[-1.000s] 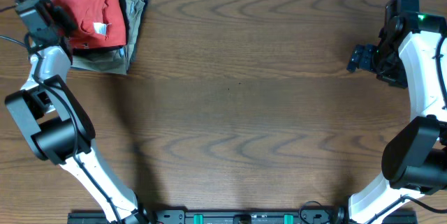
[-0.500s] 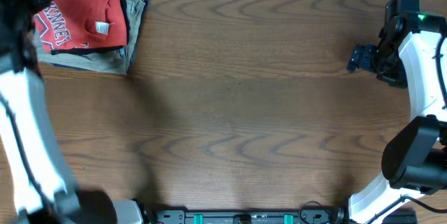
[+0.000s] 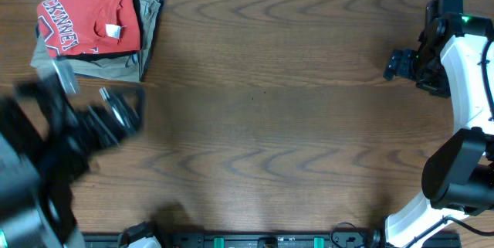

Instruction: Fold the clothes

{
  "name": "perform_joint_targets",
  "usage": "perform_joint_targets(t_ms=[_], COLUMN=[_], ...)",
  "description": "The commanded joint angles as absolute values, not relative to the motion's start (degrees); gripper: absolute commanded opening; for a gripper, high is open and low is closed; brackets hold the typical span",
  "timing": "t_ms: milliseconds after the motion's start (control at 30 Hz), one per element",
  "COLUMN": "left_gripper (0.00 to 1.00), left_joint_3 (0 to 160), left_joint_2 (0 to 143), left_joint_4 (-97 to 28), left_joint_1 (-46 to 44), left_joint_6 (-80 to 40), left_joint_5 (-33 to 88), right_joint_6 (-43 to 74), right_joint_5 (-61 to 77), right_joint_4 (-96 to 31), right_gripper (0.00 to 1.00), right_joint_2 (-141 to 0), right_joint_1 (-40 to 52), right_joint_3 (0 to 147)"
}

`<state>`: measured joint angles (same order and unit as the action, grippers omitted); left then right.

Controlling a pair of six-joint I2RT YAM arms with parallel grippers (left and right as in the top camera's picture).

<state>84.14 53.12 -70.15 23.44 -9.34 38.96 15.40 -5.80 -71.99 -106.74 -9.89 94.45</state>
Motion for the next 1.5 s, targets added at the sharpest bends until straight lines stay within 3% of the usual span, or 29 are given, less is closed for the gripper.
perform_joint_targets(t_ms=[0,200,700,867,1067,1167,1467], left_gripper=[0.98,0.98,0.98,0.98,0.98,0.98,0.98], left_joint_3=[82.46,82.46,76.55,61.93,39.64,31.83,13.89], left_joint_2=[48.62,42.87,39.88,32.05,18.44,13.45,5.82], left_joint_4=[-76.9,-86.46,-84.86,-66.89,-32.01,-21.21,-8.51], left_joint_1=[23.2,23.22,23.03,16.91,8.14,7.68,7.66], left_joint_6=[-8.69,-8.82,-8.58,-8.14,-8.16,-8.14,-8.14], left_joint_5=[40.38,40.27,36.84,36.82,32.91,32.69,19.18], right_joint_6=[14.72,14.72,14.72,14.72,14.72,14.72,14.72], right_joint_5=[-5.76,-5.76,-5.76,-5.76,-5.76,-5.76,-5.76], right_joint_4=[-72.01,-72.01,-72.01,-72.01,-71.99,-72.01,-72.01], right_gripper=[0.99,0.99,0.99,0.99,0.99,0.99,0.99], right_joint_2=[-106.28,-106.28,-106.28,-106.28,-106.28,-106.28,-106.28], right_joint_1=[-10.07,-10.07,-10.07,-10.07,-10.07,-10.07,-10.11], right_joint_3=[95.02,95.02,95.02,95.02,95.02,95.02,95.02])
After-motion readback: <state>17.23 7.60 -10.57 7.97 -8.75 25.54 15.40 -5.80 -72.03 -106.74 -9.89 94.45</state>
